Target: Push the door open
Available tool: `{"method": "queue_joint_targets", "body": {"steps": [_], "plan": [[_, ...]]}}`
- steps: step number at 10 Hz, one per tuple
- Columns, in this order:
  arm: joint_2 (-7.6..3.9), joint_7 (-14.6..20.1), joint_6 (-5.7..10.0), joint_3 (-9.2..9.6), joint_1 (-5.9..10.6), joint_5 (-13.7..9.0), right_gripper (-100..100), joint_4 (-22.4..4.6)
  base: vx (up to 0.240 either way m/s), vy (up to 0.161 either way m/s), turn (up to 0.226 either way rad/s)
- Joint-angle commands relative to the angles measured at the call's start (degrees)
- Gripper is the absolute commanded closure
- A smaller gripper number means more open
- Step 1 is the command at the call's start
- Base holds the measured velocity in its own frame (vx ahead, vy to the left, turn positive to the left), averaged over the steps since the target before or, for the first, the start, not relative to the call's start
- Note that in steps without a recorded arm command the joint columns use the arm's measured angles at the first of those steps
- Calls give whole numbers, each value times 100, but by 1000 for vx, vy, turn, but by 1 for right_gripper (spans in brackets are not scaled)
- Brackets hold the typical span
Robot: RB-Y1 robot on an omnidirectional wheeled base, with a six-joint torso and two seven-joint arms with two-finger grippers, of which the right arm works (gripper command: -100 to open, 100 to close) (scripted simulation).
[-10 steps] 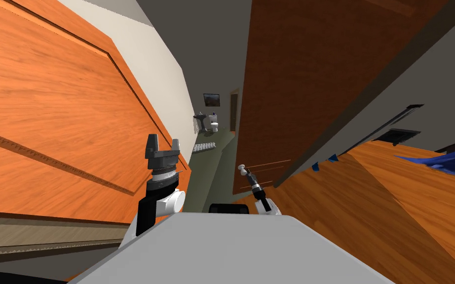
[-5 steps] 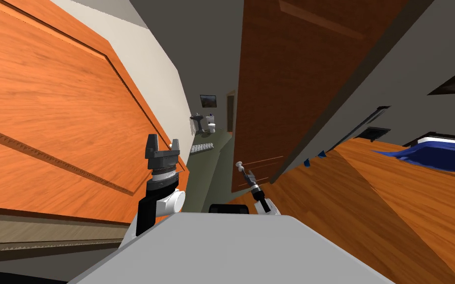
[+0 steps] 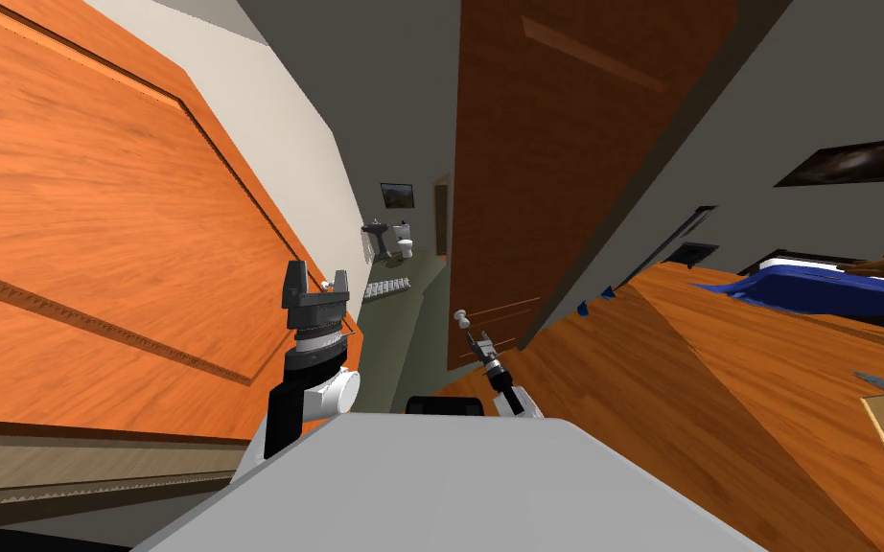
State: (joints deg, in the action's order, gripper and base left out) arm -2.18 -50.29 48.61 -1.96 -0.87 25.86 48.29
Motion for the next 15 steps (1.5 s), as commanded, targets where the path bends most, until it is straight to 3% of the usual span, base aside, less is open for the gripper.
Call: {"method": "queue_joint_targets", "body": {"steps": [1, 3, 4, 7, 10, 11, 12, 15], "plan": [[24, -197, -11, -10, -10, 90, -100, 17, -48, -2, -49], [94, -554, -32, -43, -48, 366, -100, 61, -53, -1, -112], [94, -601, -32, -43, -48, 366, -100, 61, -48, 6, -37], [197, -1111, -60, -84, -96, 714, -100, 117, -55, 4, -93], [271, -1421, -76, -109, -124, 925, -100, 151, -46, -2, -72], [254, -1352, -74, -102, -128, 887, -100, 157, -18, -1, -9], [115, -1400, -75, -121, -123, 887, -100, 144, 85, 48, 30], [62, -1442, -71, -147, -114, 876, -100, 122, 187, 62, 17]]}}
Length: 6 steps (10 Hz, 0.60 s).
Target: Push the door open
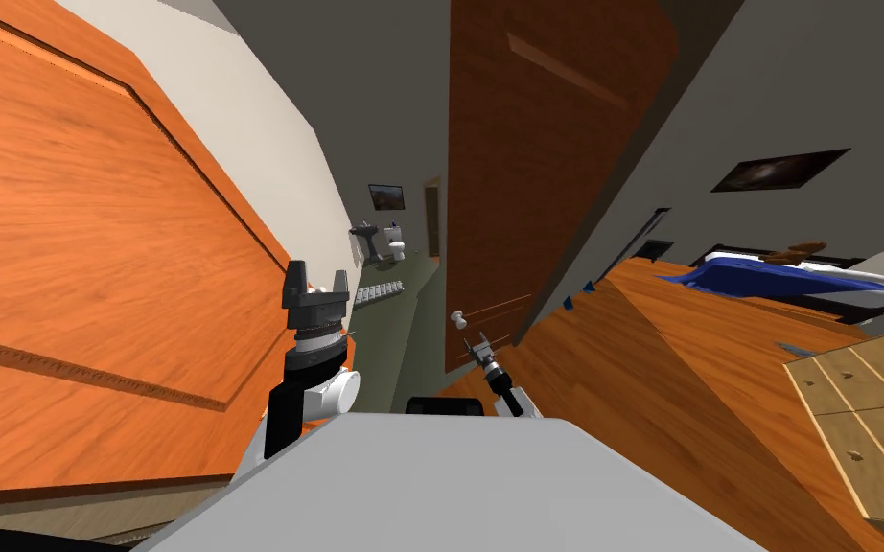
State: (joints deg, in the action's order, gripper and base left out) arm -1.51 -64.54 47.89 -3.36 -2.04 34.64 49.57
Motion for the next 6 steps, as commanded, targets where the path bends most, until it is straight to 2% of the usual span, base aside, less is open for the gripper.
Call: {"method": "queue_joint_targets", "body": {"steps": [1, 3, 4, 5, 6], "plan": [[15, -35, 3, -18, 7, -7, -100, -16, 211, 70, 29], [121, -67, 6, -38, 14, -16, -100, -33, 189, 61, 18], [223, -85, 8, -49, 18, -21, -100, -43, 186, 75, 27], [165, -87, 26, -57, 51, -27, -100, -93, 85, 40, 2], [165, -87, 26, -57, 51, -27, 100, -93, -15, -1, 17]]}}
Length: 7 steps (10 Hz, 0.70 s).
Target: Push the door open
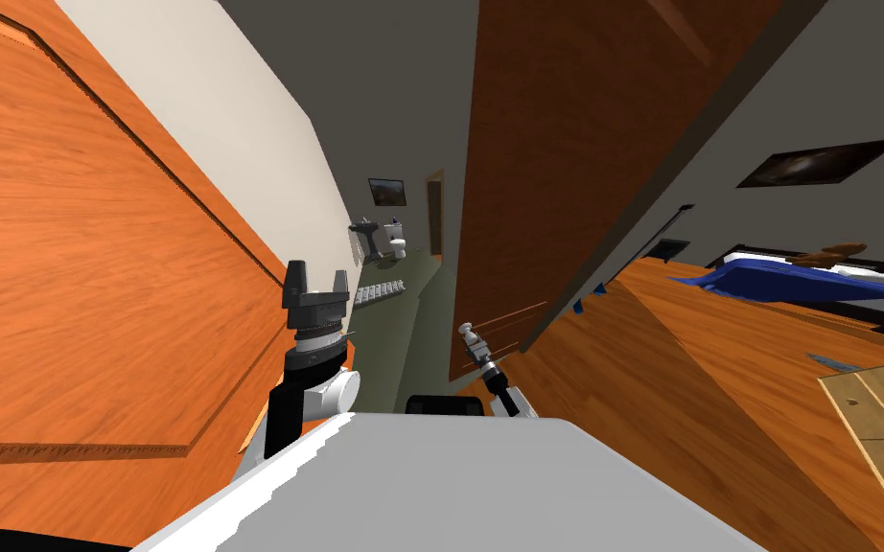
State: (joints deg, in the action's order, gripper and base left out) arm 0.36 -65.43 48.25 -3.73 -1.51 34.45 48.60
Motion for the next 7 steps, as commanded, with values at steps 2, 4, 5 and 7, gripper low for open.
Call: {"method": "queue_joint_targets", "body": {"steps": [2, 4, 5, 7], "plan": [[-22, 2, -11, -20, -2, -7, 100, 4, -31, -7, 4], [-22, 2, -11, -20, -2, -7, 100, 4, -12, -6, -2], [-22, 2, -11, -20, -2, -7, 100, 4, 0, 0, 0], [-66, 346, -5, 17, -9, -187, 100, -31, 20, 11, 54]]}}
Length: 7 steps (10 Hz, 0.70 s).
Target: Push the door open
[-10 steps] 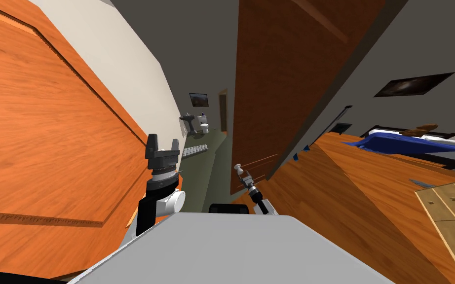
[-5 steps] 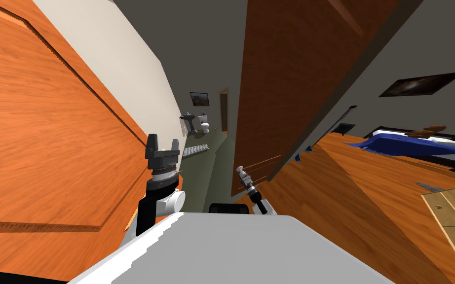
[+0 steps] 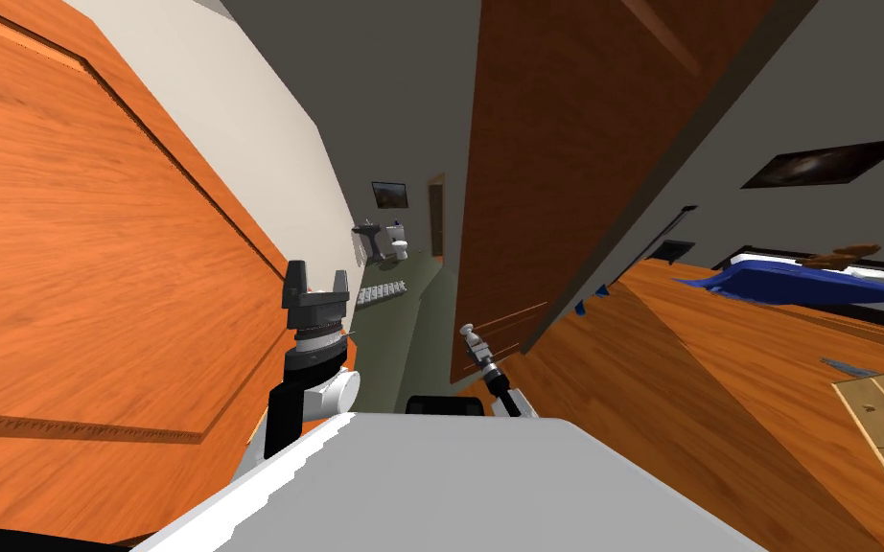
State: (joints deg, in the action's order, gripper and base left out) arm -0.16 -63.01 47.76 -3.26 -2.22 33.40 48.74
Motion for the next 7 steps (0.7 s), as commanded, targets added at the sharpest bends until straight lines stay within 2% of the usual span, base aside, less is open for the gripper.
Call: {"method": "queue_joint_targets", "body": {"steps": [1, 7], "plan": [[-31, 226, 51, -25, 65, -151, 100, -49, 32, 12, 37], [-144, 1094, 98, 13, 93, -678, 100, -77, 38, 14, 53]]}}
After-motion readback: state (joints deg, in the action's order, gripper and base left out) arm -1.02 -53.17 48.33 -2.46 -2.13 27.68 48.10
